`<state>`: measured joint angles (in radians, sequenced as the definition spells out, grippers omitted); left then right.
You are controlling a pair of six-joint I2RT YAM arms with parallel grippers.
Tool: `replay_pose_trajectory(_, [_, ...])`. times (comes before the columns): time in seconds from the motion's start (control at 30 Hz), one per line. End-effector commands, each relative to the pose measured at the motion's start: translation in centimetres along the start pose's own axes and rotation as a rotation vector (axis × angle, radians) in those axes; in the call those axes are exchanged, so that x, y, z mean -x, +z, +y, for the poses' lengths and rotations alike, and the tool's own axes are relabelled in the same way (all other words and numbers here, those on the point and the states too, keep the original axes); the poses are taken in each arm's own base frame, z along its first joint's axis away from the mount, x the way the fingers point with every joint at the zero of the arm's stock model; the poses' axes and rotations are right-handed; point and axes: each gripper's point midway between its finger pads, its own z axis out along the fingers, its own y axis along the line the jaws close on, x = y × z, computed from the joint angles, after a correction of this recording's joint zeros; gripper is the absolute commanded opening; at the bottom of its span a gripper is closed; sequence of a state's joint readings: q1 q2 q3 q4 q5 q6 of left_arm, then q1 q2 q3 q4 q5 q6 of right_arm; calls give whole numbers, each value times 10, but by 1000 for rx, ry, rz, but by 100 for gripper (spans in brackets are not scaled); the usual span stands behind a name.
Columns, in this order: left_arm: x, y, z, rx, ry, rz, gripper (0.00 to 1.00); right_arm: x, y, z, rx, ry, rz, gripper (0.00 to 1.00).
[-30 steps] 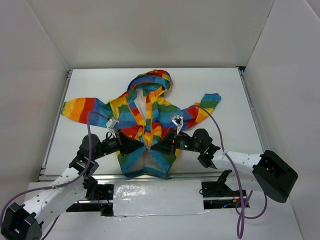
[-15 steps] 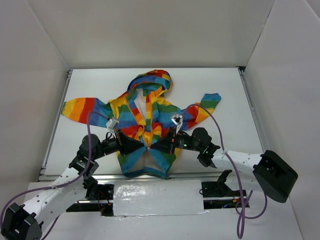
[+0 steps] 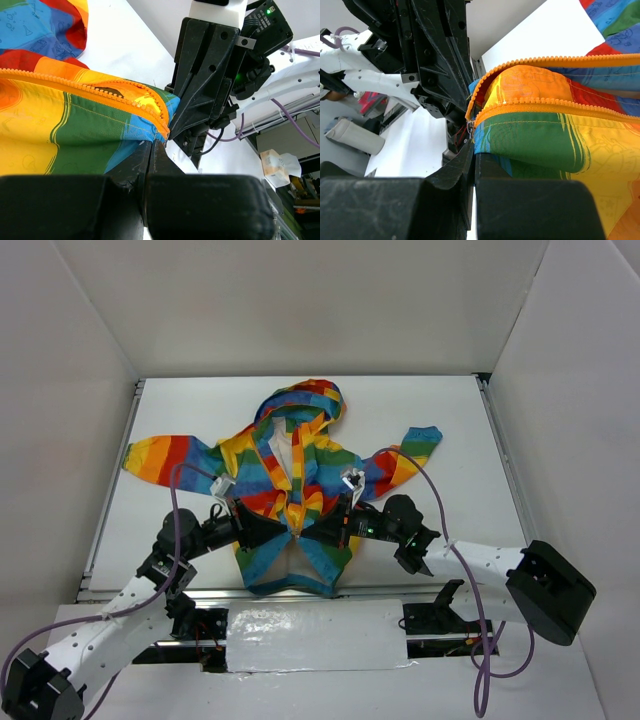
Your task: Zip up the jacket
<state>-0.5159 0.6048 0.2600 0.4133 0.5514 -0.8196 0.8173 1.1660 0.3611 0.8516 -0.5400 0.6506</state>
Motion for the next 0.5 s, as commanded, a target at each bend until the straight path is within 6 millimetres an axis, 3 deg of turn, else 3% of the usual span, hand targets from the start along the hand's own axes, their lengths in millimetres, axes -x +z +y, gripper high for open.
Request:
replay_pose_trajectory(0.0, [25, 1, -21, -47, 33, -68, 0, 17, 0, 15, 54, -68, -43, 0])
replay_pose_trajectory(0.47, [19, 2, -14, -32, 12, -58, 0, 19, -1, 18, 69, -79, -54, 0])
